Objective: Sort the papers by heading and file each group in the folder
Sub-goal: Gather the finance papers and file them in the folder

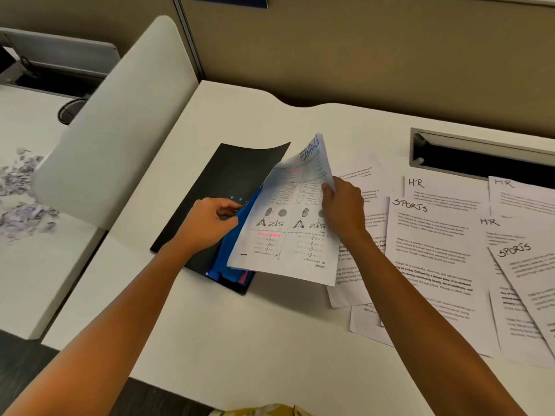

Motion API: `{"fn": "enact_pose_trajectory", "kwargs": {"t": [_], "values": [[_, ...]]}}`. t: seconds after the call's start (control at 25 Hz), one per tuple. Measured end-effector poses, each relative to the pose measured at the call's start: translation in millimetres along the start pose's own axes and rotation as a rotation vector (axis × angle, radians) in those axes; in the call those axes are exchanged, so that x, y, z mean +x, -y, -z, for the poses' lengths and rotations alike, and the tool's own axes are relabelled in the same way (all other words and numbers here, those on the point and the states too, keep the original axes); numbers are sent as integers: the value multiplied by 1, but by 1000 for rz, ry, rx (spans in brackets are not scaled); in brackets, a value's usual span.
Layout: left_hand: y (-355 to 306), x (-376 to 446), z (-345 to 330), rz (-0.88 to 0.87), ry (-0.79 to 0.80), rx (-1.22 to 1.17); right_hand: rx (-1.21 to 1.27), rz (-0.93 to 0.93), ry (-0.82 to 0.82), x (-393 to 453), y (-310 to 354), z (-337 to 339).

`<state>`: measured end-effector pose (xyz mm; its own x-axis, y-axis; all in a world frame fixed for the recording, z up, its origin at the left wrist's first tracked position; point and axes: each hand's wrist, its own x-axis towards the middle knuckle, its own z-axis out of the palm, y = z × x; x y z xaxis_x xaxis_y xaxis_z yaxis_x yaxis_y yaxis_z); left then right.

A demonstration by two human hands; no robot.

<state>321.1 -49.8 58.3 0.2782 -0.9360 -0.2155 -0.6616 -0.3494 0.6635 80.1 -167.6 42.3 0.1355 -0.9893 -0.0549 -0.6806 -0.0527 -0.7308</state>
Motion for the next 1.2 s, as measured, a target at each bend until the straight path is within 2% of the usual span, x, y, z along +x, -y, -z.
{"fn": "enact_pose_trajectory", "kwargs": {"t": [0.24, 0.44, 0.56, 0.68, 0.84, 0.96, 1.2], "values": [[-18, -1, -8, 2, 22, 77, 99, -56, -66, -18, 15, -16], [-30, -9, -26, 18, -4, 81, 281, -169, 168, -31, 26, -45], [-34, -12, -33, 19, -35, 82, 284, -194, 233, -41, 24, -57], [-36, -11, -36, 1, -55, 75, 175, -125, 249, -43, 30, -62], [-37, -12, -40, -24, -87, 79, 152, -185, 267, -32, 42, -75], [-38, -12, -42, -53, -115, 64, 211, -250, 285, -32, 47, -90], [-33, -6, -46, -28, -145, 67, 346, -220, 276, -40, 48, -103]]}}
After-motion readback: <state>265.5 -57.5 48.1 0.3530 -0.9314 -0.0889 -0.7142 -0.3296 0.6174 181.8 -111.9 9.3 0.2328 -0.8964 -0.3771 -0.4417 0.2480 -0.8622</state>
